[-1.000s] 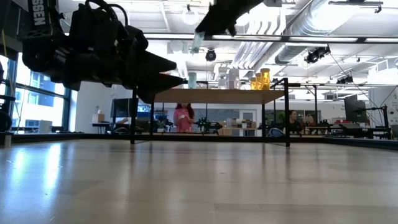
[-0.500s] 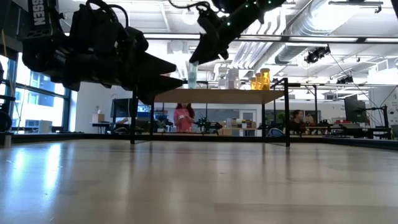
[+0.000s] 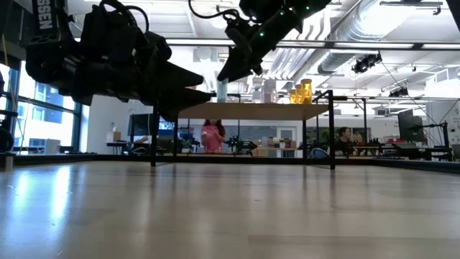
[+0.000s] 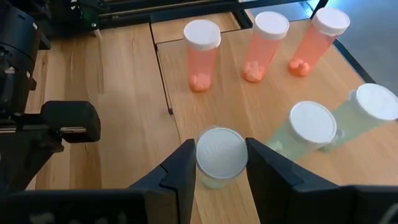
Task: Pick and place medicine bottles onto shelf by color
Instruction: Put the green pill bottle on the shelf aligned with the other green pill bottles, then return to Home Position
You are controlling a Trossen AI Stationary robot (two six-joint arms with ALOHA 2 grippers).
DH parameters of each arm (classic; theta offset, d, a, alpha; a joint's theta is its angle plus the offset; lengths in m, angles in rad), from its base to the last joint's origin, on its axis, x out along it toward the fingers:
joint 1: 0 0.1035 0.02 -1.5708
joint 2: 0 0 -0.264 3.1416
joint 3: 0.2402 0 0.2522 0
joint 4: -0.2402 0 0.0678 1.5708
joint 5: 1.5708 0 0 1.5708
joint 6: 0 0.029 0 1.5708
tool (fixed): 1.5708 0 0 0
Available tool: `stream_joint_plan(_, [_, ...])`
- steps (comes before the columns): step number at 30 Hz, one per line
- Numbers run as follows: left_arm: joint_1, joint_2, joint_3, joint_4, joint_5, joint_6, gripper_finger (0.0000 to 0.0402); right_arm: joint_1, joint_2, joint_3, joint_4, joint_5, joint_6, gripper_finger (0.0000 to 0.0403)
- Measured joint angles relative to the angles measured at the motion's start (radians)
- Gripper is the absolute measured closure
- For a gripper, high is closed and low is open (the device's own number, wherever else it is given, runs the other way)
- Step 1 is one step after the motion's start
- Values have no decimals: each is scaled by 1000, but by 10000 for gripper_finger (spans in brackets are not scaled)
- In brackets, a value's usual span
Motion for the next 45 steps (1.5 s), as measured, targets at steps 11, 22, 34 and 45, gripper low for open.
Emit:
stream_joint_plan(11, [0,0,0,0,0,0,165,0,0,0,-11,21,-2,278])
stream_joint_plan(22, [0,0,0,0,0,0,165,1,-1,7,-10,27,-1,229])
stream_joint_plan(34, [0,0,0,0,0,0,165,5,-1,107,-122,25,0,226])
stream_joint_plan(45, [-2,-121,-8,33,3,-68,165,74,-20,277,-450,-56,8,226])
